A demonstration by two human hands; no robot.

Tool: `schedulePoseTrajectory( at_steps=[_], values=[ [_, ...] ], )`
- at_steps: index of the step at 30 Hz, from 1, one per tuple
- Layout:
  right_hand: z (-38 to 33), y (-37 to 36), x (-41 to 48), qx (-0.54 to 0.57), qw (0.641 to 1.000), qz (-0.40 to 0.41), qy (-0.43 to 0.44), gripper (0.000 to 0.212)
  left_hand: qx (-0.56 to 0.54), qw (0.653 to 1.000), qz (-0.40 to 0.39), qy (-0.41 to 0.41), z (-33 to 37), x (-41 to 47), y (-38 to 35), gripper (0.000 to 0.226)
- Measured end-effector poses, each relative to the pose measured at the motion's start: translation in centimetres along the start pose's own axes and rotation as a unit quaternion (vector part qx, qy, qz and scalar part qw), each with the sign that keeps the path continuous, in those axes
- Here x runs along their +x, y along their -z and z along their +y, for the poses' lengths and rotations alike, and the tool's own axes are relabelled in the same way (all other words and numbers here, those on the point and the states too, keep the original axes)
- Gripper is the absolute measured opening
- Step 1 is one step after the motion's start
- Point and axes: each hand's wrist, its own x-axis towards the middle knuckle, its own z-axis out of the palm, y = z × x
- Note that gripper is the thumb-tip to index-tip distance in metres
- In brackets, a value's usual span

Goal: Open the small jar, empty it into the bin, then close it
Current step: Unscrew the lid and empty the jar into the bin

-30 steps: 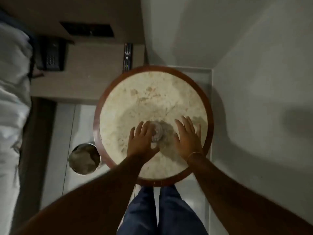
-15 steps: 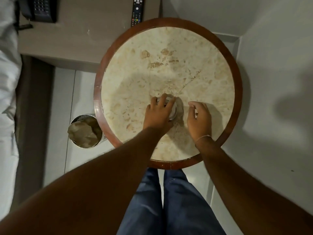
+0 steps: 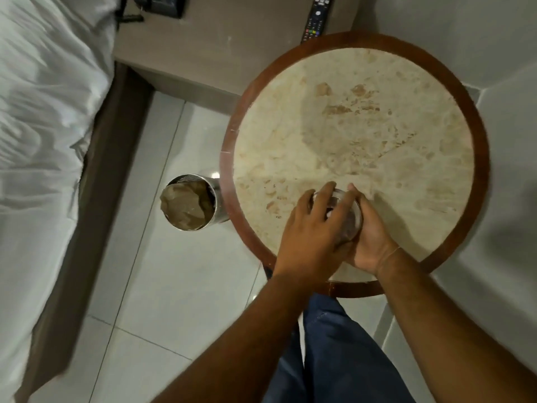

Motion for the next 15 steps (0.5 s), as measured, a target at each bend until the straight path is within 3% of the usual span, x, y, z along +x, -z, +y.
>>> schedulePoseTrajectory(
  at_steps=[4, 9, 15],
  values=[
    [2.5, -2.0, 0.7, -0.011, 0.999, -0.015, -0.044, 0.06, -0.066, 0.995, 0.052, 0.049, -1.8, -4.0, 1.1, 0.084],
    [5.3, -6.2, 2.7, -0.052, 0.995, 0.006, -0.087, 0.075, -0.129, 0.972, 0.155, 0.12, -5.0, -9.2, 3.4, 0.087],
    [9.4, -16.3, 6.7, -0.215, 0.976, -0.014, -0.016, 0.078, -0.162, 0.922, 0.21, 0.281, -11.9, -16.9, 3.8, 0.09]
  ],
)
